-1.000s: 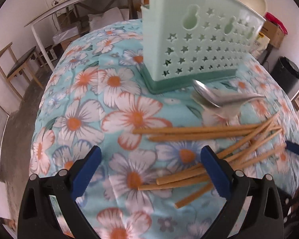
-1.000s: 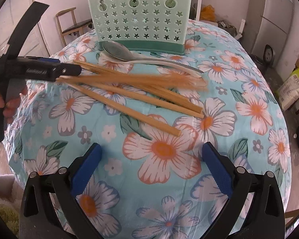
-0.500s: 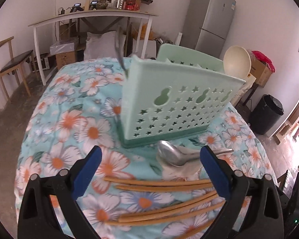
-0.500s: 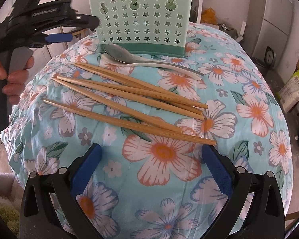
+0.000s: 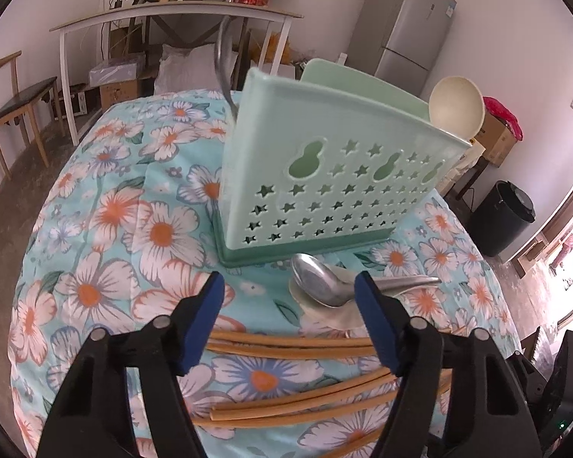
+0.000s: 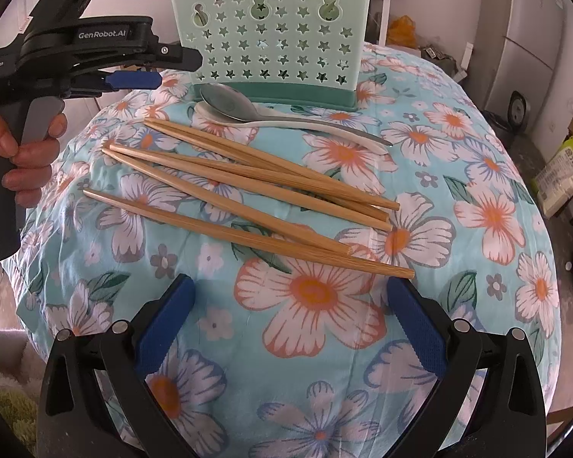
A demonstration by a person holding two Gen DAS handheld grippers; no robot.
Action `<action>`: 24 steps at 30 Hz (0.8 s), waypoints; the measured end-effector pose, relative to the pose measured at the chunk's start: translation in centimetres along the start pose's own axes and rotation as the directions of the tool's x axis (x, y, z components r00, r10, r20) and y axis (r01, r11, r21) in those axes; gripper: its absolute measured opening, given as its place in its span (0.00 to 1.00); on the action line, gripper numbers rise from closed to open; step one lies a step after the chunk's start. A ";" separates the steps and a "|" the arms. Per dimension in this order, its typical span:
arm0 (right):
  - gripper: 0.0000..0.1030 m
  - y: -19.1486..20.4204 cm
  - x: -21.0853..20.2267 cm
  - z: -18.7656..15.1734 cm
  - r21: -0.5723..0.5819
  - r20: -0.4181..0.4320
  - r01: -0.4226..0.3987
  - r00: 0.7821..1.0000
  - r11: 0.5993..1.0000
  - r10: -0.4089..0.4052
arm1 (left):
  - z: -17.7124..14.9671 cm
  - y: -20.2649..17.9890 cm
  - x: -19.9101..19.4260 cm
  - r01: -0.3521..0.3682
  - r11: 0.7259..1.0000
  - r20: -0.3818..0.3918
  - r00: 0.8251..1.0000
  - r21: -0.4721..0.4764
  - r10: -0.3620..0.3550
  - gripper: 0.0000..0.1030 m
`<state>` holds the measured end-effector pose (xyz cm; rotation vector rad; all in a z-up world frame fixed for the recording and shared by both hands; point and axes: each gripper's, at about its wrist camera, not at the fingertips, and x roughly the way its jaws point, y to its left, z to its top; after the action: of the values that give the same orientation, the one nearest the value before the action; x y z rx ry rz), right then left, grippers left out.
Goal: Organize utensils
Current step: 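Grasp the silver metal spoon with the left tool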
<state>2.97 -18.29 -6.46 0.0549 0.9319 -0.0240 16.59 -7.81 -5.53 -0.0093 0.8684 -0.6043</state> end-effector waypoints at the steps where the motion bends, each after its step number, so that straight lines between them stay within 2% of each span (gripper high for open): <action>1: 0.94 0.0 0.0 0.0 -0.001 -0.003 0.000 1.000 1.000 0.000 | 0.0 0.0 -0.1 0.000 1.000 0.000 1.000 -0.003 0.000 0.65; 12: 0.94 -0.2 -0.2 -0.1 -0.011 -0.028 -0.010 1.000 1.000 0.010 | -0.3 0.6 -1.2 -0.027 0.999 0.014 1.000 -0.026 0.028 0.65; 16: 0.94 -1.1 -1.2 0.2 0.026 -0.048 -0.070 0.996 0.997 0.071 | -0.2 0.7 -1.8 -0.025 0.999 0.035 0.999 -0.031 0.026 0.62; 18: 0.94 -1.6 -2.4 0.3 0.053 -0.012 -0.127 0.992 0.991 0.127 | -0.1 0.8 -2.2 -0.020 0.999 0.048 0.999 -0.030 0.022 0.60; 21: 0.92 -1.8 -4.4 0.6 0.042 0.067 -0.155 0.986 0.987 0.152 | -0.1 0.8 -2.5 0.001 1.000 0.064 0.998 -0.031 0.001 0.55; 23: 0.83 -1.9 -5.6 1.0 0.038 0.126 -0.166 0.979 0.985 0.160 | -0.1 0.8 -2.6 0.028 0.999 0.069 0.997 -0.038 -0.026 0.51; 24: 0.82 -2.1 -5.9 1.2 0.046 0.140 -0.173 0.976 0.984 0.165 | -0.1 0.7 -2.5 0.035 0.999 0.068 0.997 -0.041 -0.032 0.49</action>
<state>0.36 -20.43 -1.11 0.1844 0.7880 0.1021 15.65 -5.99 -3.98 -0.0819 0.8164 -0.6134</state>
